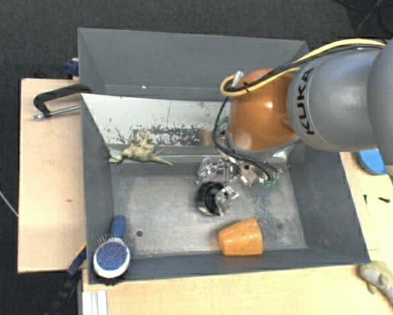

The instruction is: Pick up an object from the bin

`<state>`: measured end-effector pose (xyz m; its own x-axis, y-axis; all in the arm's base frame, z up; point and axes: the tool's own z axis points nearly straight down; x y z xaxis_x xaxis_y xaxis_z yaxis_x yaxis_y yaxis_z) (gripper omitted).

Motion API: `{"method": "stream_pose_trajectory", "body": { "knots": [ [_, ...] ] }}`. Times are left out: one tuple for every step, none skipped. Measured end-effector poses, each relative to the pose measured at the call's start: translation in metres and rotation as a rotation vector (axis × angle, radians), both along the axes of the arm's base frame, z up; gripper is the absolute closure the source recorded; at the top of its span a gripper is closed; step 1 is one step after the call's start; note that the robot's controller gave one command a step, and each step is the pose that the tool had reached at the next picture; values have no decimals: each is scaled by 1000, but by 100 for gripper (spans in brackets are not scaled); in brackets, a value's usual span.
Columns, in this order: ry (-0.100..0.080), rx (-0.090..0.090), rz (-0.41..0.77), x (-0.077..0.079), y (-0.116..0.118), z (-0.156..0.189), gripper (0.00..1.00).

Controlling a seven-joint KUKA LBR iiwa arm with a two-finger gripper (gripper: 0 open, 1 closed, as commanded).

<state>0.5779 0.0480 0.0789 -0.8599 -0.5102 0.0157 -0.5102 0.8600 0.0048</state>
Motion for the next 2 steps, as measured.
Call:
{"method": "stream_pose_trajectory", "body": {
  "knots": [
    [-25,6,-1,2,1,35,100],
    [-27,6,-2,5,3,83,100]
  ]
}}
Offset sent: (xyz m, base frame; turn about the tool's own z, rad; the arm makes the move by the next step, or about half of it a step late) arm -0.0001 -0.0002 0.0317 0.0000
